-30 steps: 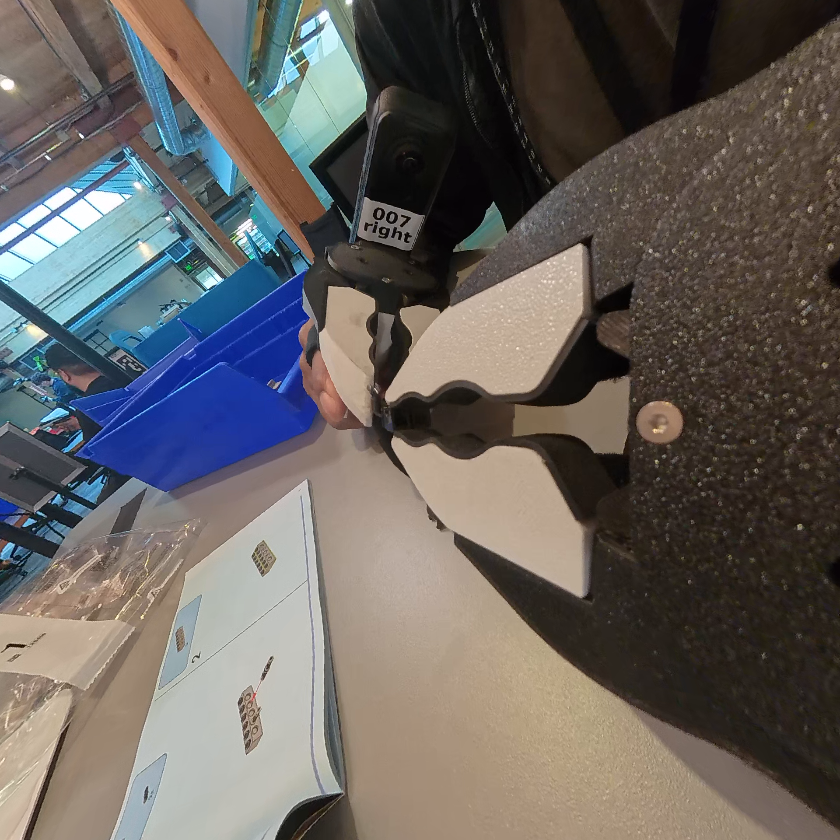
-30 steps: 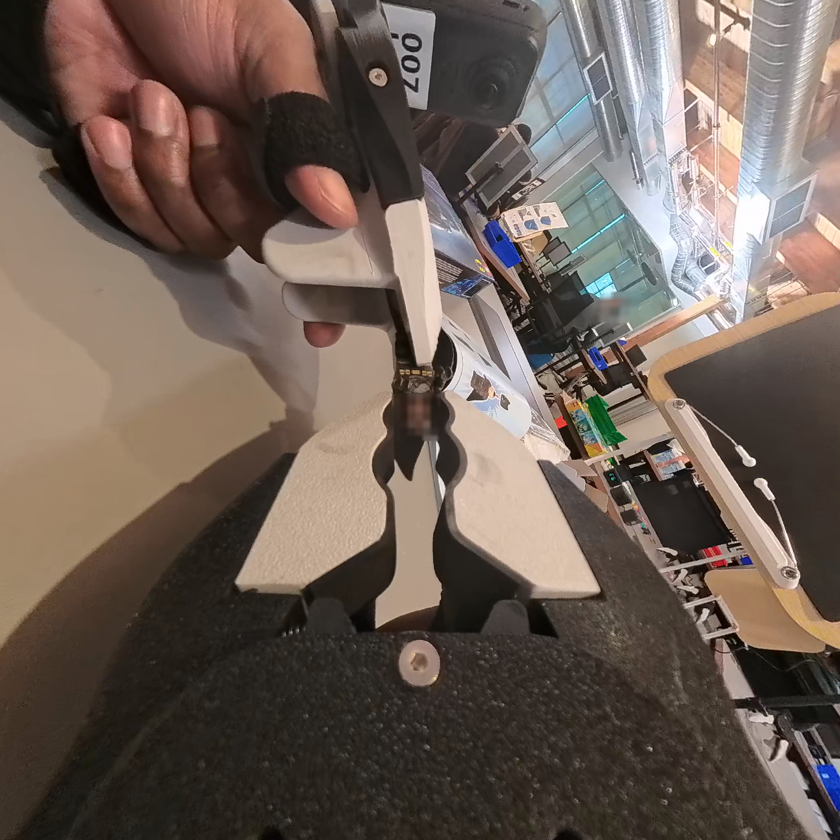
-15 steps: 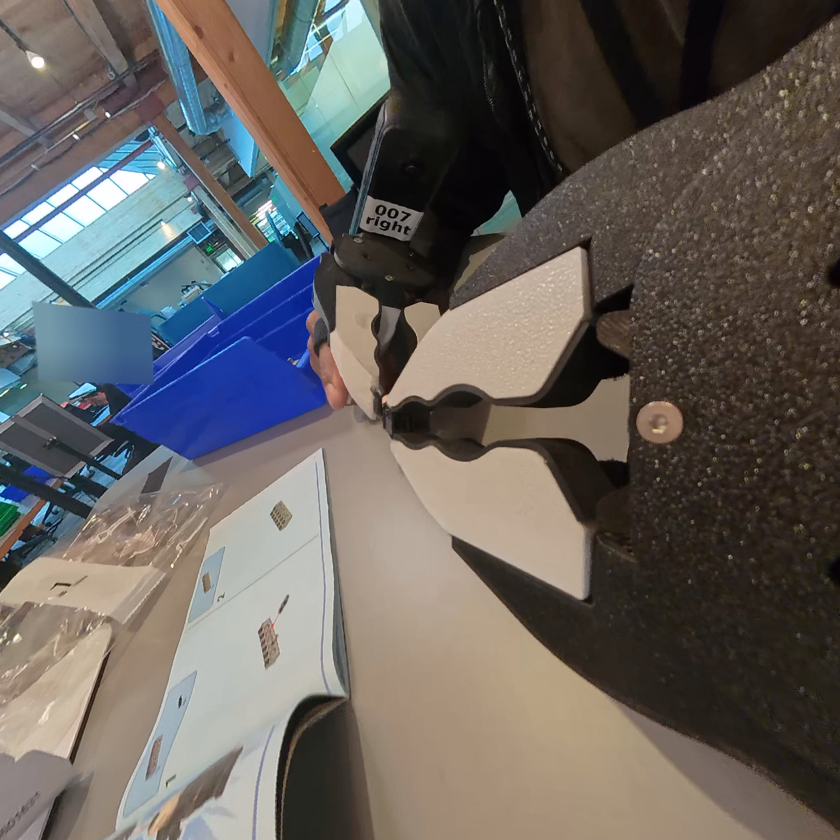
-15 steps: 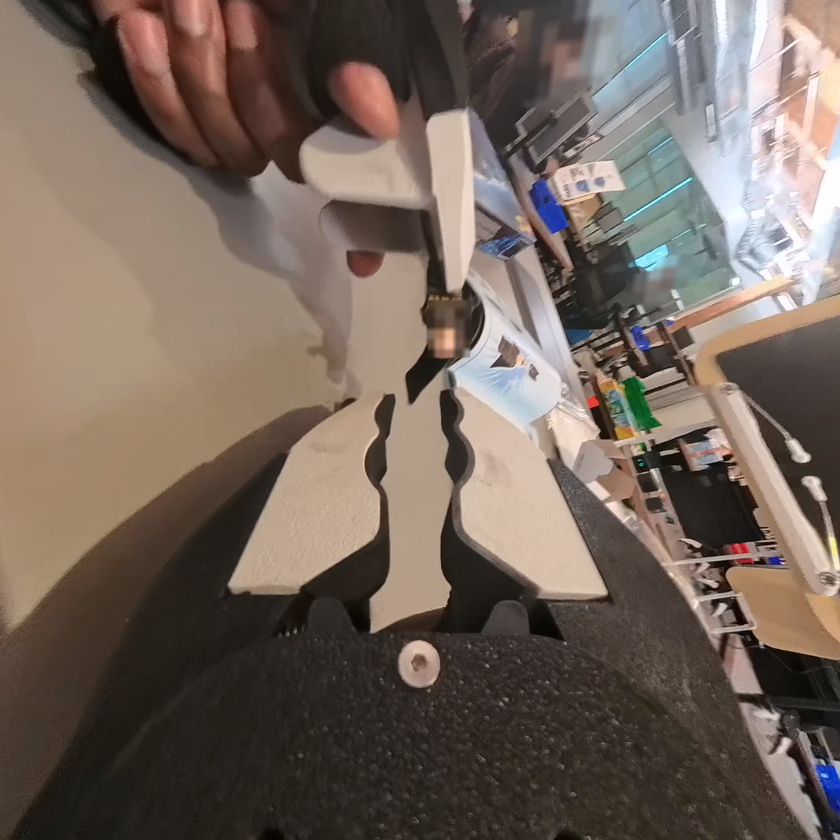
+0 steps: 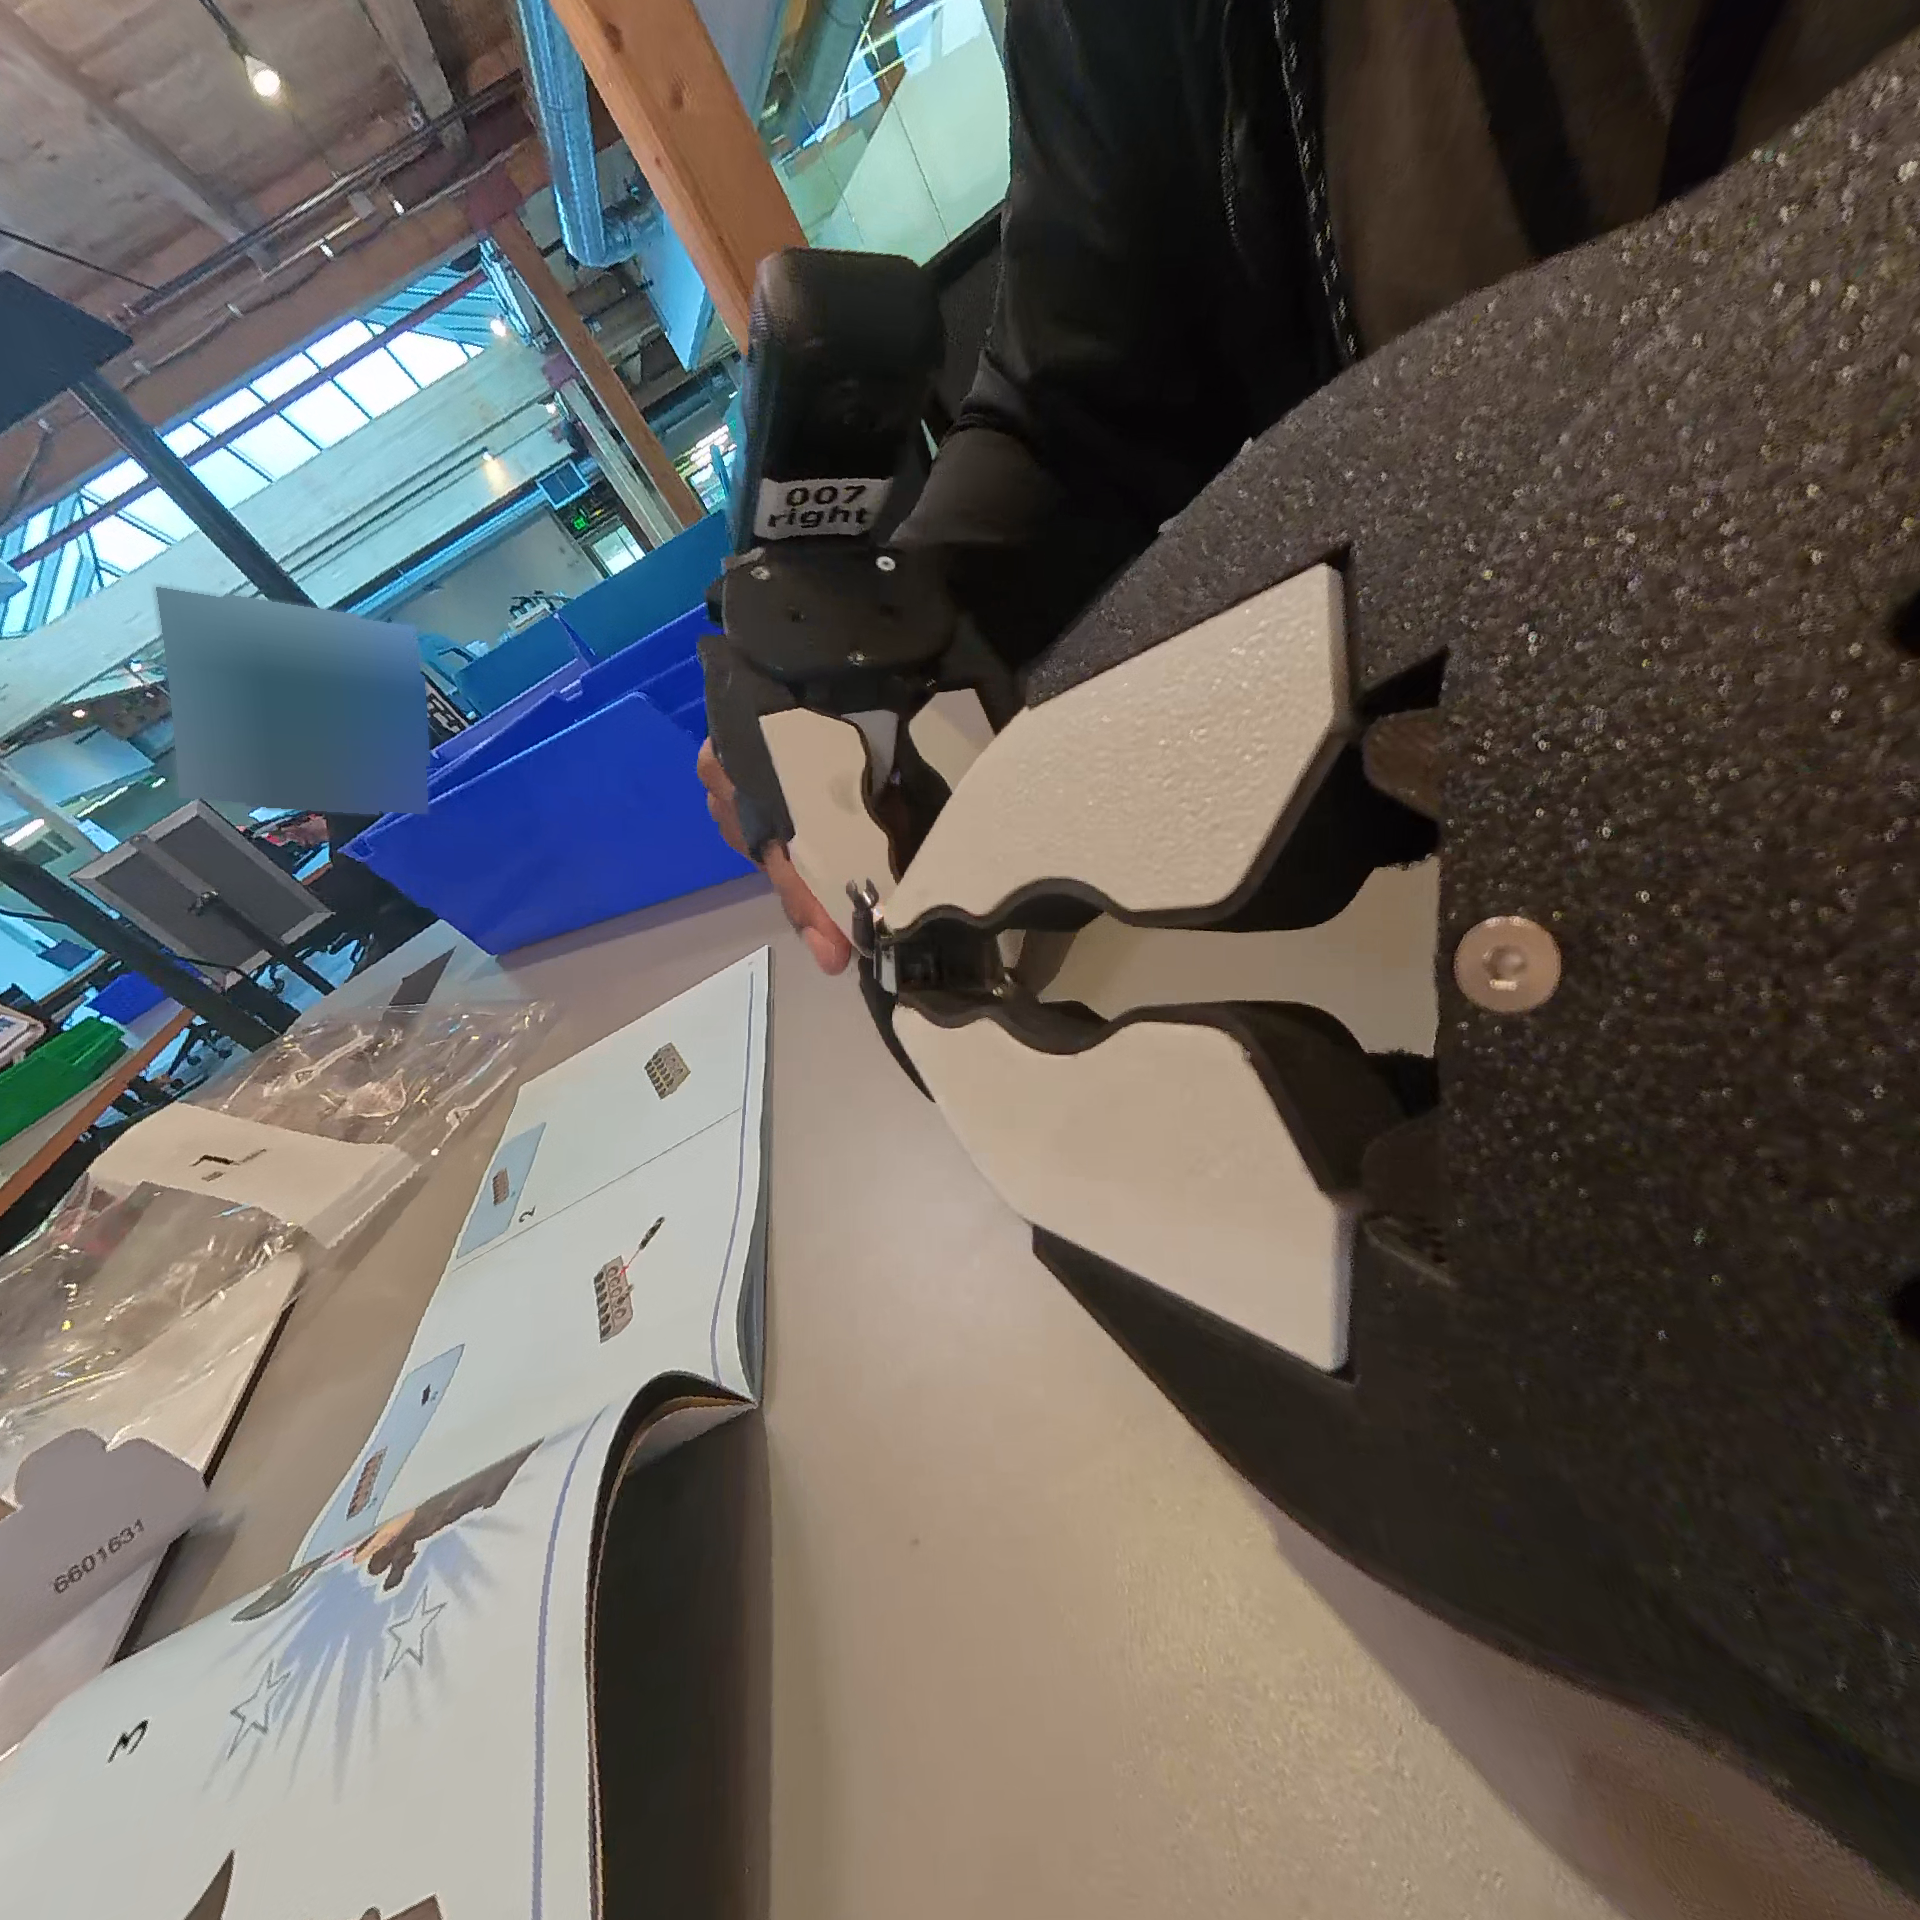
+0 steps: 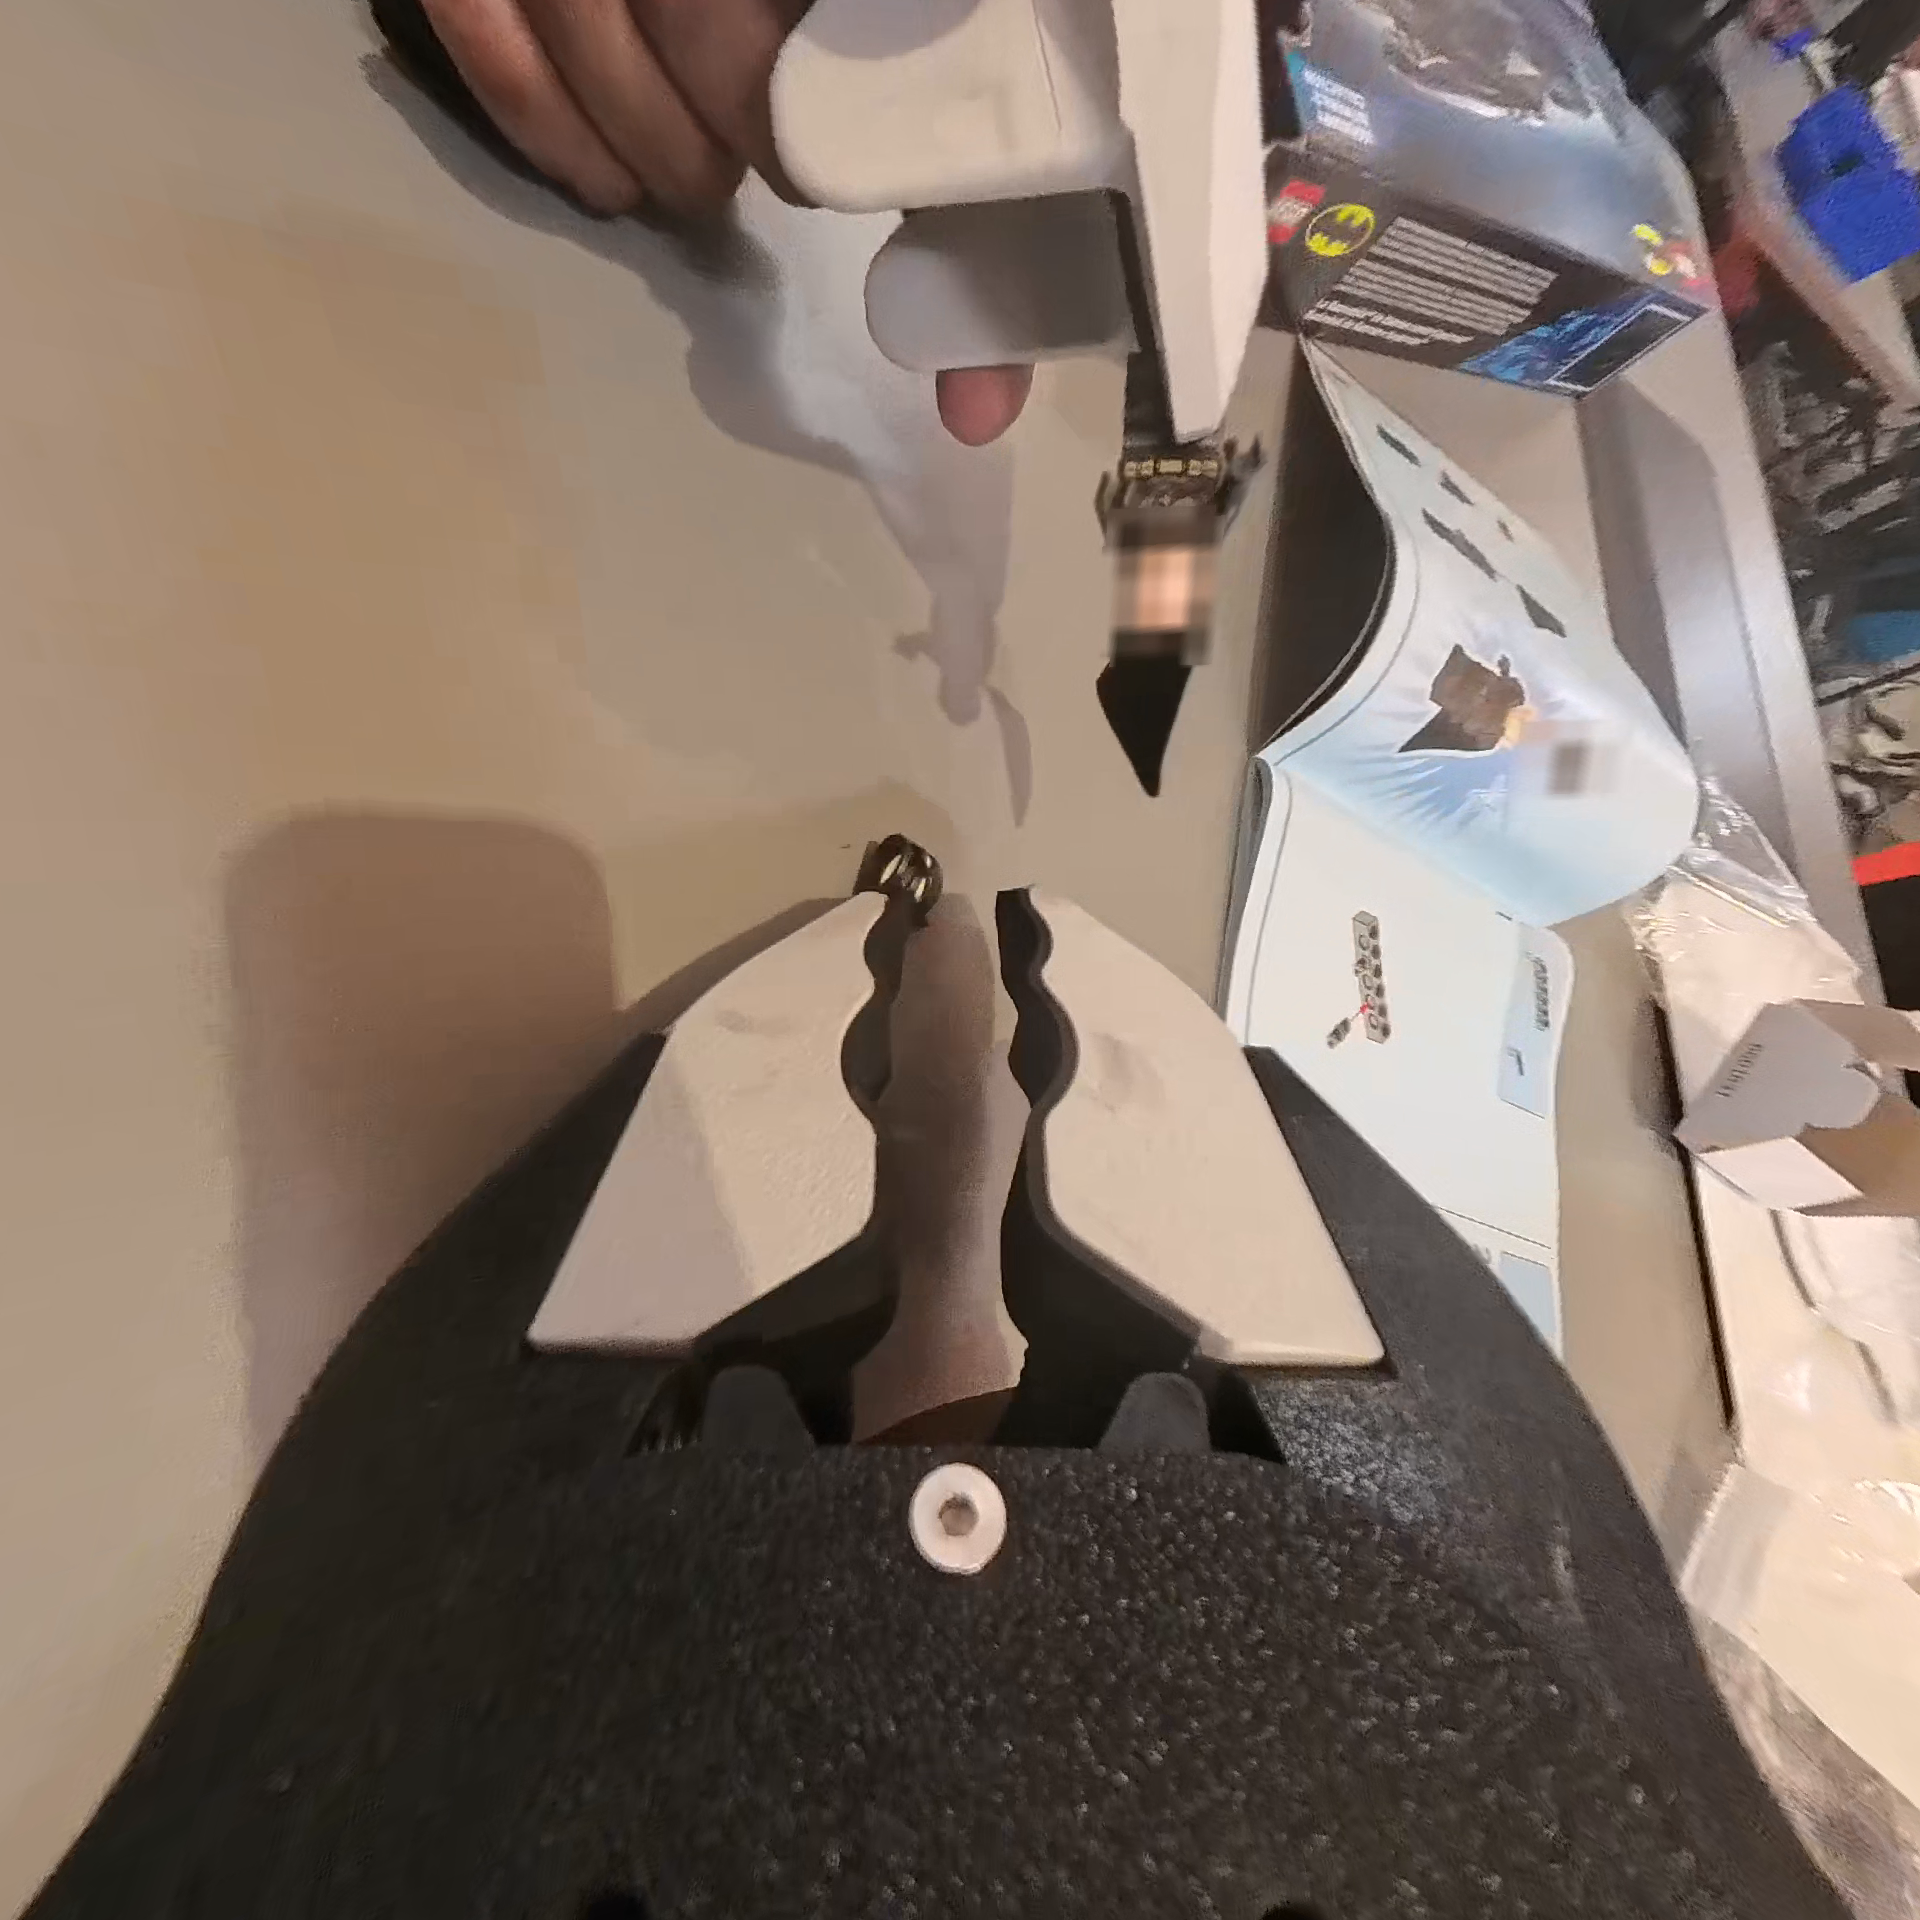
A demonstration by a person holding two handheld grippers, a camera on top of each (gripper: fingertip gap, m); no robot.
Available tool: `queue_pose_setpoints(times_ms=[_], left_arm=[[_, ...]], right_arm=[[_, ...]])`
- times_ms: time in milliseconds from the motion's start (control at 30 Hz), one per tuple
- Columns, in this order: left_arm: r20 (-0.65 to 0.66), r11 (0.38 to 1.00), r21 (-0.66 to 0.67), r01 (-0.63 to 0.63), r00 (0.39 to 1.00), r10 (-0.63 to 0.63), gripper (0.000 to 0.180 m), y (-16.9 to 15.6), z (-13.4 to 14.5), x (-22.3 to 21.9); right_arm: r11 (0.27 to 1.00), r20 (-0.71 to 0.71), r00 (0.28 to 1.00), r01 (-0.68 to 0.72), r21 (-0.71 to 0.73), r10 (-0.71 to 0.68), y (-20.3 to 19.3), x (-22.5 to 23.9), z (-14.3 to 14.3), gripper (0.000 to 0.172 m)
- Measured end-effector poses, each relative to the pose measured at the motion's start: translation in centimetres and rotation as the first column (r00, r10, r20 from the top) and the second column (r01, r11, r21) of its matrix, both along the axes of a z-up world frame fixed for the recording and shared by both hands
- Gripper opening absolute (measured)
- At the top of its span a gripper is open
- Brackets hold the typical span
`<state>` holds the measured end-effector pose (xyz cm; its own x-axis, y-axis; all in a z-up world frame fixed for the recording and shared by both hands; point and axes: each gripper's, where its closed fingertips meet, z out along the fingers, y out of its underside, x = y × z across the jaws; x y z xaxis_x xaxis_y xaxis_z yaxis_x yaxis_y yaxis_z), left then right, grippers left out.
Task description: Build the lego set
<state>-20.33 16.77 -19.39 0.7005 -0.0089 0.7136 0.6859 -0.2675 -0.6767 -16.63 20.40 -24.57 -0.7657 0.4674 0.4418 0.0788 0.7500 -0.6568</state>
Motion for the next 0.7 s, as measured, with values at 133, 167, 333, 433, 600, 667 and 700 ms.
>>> queue_pose_setpoints(times_ms=[133,167,333,433,600,667,700], left_arm=[[-0.003,1.0,-0.028,-0.008,1.0,0.008,0.008,-0.2,-0.4,-0.1],[-0.004,0.999,-0.036,-0.01,1.0,0.009,0.008,-0.2,-0.5,-0.1],[-0.008,0.997,-0.081,-0.012,1.0,0.012,0.008,-0.4,-1.2,-0.2],[-0.009,0.996,-0.093,-0.009,1.0,0.008,0.008,-0.5,-1.3,-0.2],[0.007,0.996,-0.084,-0.005,1.0,0.006,0.008,-0.5,-1.3,-0.2],[0.015,0.996,-0.086,0.0,1.0,0.001,0.008,-0.5,-1.3,-0.2],[0.017,0.996,-0.092,0.005,1.0,-0.003,0.008,-0.5,-1.4,-0.1]], right_arm=[[1.0,0.015,1.0,0.009,0.006,-0.009,-0.5,-0.2,-0.1,0.017],[1.0,0.016,1.0,0.002,0.013,-0.003,-0.8,-0.1,-0.2,0.016],[0.999,0.012,1.0,0.0,0.05,0.0,-0.8,-0.1,-0.2,0.024],[1.0,0.046,0.999,0.006,0.026,-0.007,-0.2,0.1,-0.3,0.026],[1.0,0.123,0.992,0.017,-0.021,-0.015,-0.3,0.6,-0.5,0.027],[0.999,0.13,0.991,0.025,-0.027,-0.021,-0.4,0.5,-0.6,0.028],[0.999,0.13,0.991,0.024,-0.028,-0.02,-0.5,0.5,-0.6,0.028]])
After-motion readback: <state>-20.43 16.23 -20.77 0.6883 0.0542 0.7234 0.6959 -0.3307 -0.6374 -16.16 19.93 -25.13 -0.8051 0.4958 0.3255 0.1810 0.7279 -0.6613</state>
